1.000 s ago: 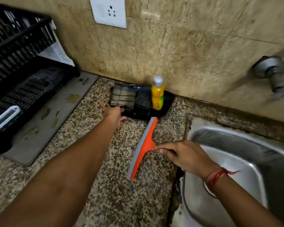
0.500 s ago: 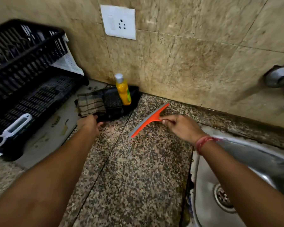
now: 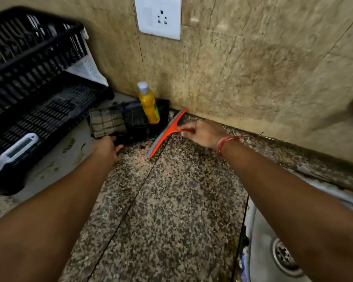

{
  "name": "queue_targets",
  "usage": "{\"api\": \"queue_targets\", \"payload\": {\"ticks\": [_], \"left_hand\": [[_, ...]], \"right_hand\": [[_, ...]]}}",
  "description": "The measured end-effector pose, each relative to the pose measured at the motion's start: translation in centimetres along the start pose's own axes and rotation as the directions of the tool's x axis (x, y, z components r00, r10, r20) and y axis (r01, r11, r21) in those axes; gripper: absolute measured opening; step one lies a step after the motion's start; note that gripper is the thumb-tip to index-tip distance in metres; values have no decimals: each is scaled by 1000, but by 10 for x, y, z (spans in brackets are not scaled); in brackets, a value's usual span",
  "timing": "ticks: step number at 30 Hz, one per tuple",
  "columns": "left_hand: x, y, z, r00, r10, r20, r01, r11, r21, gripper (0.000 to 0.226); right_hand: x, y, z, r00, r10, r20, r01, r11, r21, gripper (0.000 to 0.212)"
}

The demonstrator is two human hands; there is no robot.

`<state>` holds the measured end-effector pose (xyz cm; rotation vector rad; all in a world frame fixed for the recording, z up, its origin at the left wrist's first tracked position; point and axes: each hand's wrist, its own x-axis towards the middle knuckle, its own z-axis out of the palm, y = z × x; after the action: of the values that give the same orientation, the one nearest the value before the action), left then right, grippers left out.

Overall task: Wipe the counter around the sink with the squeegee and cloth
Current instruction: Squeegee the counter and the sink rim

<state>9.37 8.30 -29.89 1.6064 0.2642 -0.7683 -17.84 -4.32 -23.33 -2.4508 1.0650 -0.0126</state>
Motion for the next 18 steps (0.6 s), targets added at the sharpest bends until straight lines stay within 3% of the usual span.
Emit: {"api": "queue_targets", "payload": {"ticks": [4, 7, 9, 10, 12, 14, 16, 18], "left_hand": [[-12, -5, 0, 998, 55, 35, -56, 998, 34, 50], [-29, -21, 4, 954, 283, -95, -238, 914, 329, 66], [-55, -36, 5, 881, 462, -100, -318, 737, 597, 72], [-73, -47, 4, 831, 556, -8, -389, 591, 707, 69], [-104, -71, 0, 689, 646, 329, -564, 193, 803, 53], [-120, -94, -6, 545, 561, 624, -702, -103, 705, 47], [-131, -110, -9, 482, 461, 745, -766, -191, 614, 50], [-143, -122, -11, 463, 416, 782, -803, -176, 569, 55]], "right_hand": [[18, 1, 10, 999, -24, 43, 26, 999, -43, 30], [14, 4, 16, 999, -2, 53, 4, 999, -35, 29], [5, 7, 20, 999, 15, 42, -13, 998, -55, 29], [-1, 8, 22, 999, 28, 39, -25, 998, -60, 28], [-15, 12, 22, 997, 64, 50, -63, 998, -31, 27], [-30, 18, 17, 992, 108, 68, -108, 994, -13, 26], [-50, 30, 10, 988, 142, 57, -141, 990, -12, 26], [-78, 45, 6, 986, 162, 49, -162, 987, -18, 27]]}}
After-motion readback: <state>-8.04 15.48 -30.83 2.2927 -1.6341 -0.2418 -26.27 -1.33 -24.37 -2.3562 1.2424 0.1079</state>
